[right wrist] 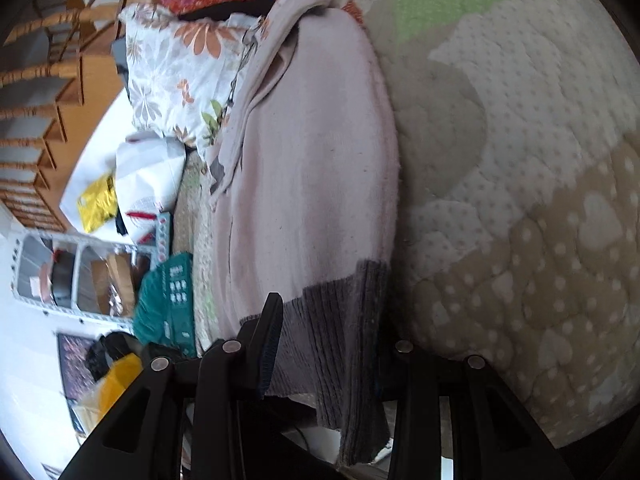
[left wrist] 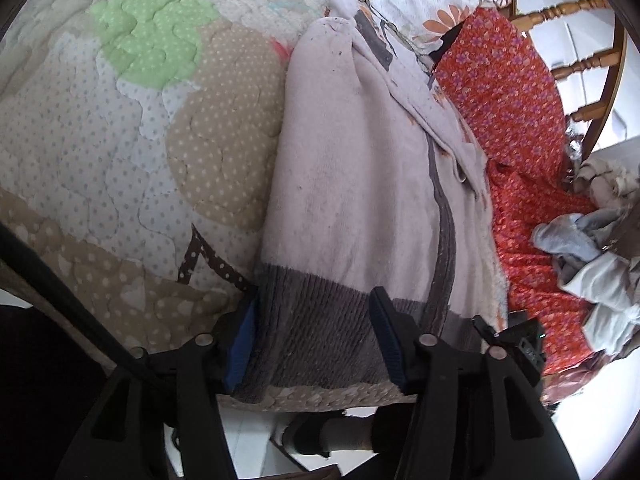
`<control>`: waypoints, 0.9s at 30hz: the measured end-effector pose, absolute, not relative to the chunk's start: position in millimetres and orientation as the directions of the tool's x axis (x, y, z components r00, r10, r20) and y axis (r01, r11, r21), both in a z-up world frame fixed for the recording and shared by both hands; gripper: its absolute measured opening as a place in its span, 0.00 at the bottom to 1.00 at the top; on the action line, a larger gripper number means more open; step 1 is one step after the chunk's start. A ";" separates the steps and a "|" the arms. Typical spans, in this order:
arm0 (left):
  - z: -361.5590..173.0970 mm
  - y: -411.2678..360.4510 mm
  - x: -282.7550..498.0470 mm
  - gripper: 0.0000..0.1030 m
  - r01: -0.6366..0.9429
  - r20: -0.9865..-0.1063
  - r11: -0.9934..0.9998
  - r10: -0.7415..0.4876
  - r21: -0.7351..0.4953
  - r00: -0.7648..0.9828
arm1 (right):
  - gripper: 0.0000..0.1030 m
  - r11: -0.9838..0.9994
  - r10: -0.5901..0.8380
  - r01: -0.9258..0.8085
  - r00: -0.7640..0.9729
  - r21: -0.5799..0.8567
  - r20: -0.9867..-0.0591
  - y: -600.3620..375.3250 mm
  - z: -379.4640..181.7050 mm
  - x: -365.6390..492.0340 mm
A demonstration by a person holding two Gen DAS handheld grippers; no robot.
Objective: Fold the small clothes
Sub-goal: 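Grasp the grey ribbed hem with both grippers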
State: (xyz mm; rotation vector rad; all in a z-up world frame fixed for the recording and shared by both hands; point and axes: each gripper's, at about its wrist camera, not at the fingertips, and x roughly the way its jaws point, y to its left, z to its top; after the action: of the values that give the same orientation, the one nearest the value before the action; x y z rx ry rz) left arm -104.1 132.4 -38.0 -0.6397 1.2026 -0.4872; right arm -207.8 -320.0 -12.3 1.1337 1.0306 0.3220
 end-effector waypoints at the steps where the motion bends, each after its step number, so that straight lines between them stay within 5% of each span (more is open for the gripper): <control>1: -39.9 133.5 -102.8 0.62 0.000 -0.687 0.719 -0.664 -0.695 0.295 | 0.37 0.425 0.681 0.272 0.533 0.864 -0.502 -321.1 -14.2 -208.5; 7: -32.9 113.2 -99.3 0.83 0.034 -0.716 0.759 -0.627 -0.650 0.307 | 0.36 0.442 0.670 0.245 0.549 0.863 -0.499 -320.8 -12.2 -211.9; 14: -24.3 85.0 -108.6 0.86 0.197 -0.805 0.862 -0.507 -0.467 0.309 | 0.37 0.439 0.666 0.246 0.556 0.864 -0.497 -318.4 -13.5 -208.7; 23: -26.2 93.6 -101.8 0.86 0.124 -0.802 0.850 -0.524 -0.511 0.286 | 0.37 0.392 0.677 0.243 0.577 0.887 -0.457 -318.2 -18.2 -206.8; 26: -22.1 91.7 -102.0 0.70 0.125 -0.811 0.861 -0.506 -0.493 0.293 | 0.37 0.414 0.670 0.235 0.576 0.880 -0.469 -315.9 -14.5 -209.0; 27: -21.3 96.4 -102.4 0.55 0.115 -0.813 0.864 -0.501 -0.490 0.297 | 0.37 0.427 0.670 0.229 0.570 0.875 -0.476 -314.4 -12.6 -209.5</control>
State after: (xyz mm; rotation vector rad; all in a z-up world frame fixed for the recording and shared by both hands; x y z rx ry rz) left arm -102.4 96.4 -21.3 -0.3717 1.2064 -0.4216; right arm -209.5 -314.4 -12.6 1.1330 0.9670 0.3369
